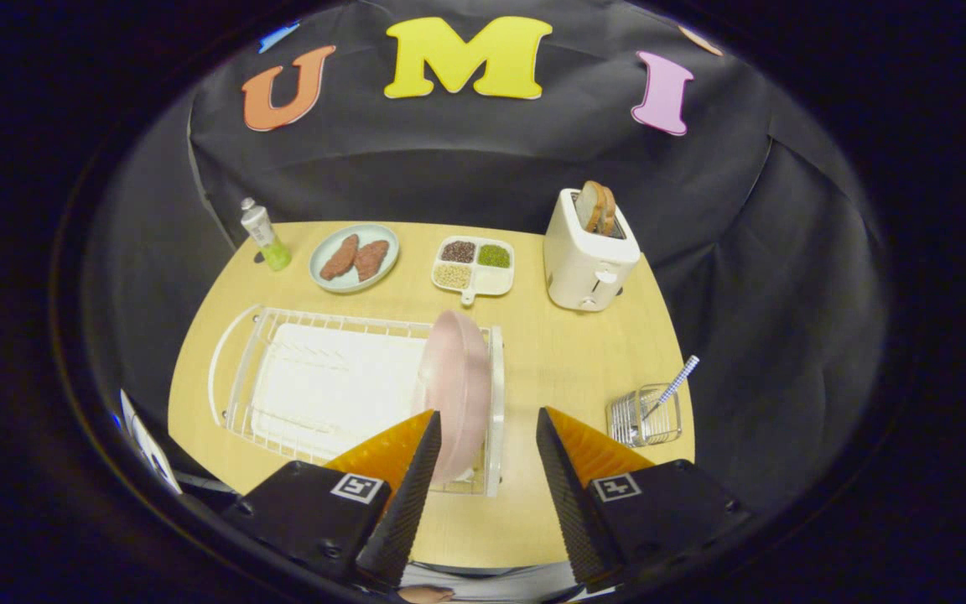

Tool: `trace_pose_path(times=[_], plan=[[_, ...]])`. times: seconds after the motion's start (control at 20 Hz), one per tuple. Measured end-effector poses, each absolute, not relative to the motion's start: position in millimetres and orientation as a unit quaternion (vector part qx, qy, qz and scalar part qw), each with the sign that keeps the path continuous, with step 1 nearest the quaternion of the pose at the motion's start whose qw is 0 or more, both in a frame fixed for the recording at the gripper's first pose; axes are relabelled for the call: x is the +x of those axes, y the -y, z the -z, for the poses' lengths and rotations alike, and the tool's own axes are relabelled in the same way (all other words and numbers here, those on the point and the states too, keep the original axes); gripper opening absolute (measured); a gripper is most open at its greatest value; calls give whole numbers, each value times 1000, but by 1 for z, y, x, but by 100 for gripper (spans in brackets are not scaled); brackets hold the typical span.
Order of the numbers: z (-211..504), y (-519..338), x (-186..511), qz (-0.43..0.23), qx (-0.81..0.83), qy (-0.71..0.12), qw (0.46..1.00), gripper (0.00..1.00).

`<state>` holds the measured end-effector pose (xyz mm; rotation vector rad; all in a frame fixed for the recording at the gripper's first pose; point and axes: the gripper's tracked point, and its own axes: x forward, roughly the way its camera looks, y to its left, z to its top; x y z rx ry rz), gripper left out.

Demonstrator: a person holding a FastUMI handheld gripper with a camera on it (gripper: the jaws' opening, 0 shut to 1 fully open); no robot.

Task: Take the plate from the dish rack, then take the spoon from the basket and place it into the plate.

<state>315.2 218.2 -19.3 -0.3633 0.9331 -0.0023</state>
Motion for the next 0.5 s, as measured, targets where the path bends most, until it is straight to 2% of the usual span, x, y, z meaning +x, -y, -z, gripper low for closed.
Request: trace_pose_path(times=[0.15, 0.25, 0.3, 0.5], plan=[[28, -217, 339, 37, -184, -458, 869, 71], [37, -217, 346, 66, -181, -471, 861, 56], [40, -219, 347, 72, -186, -478, 855, 42], [57, -221, 346, 93, -217, -513, 825, 27]])
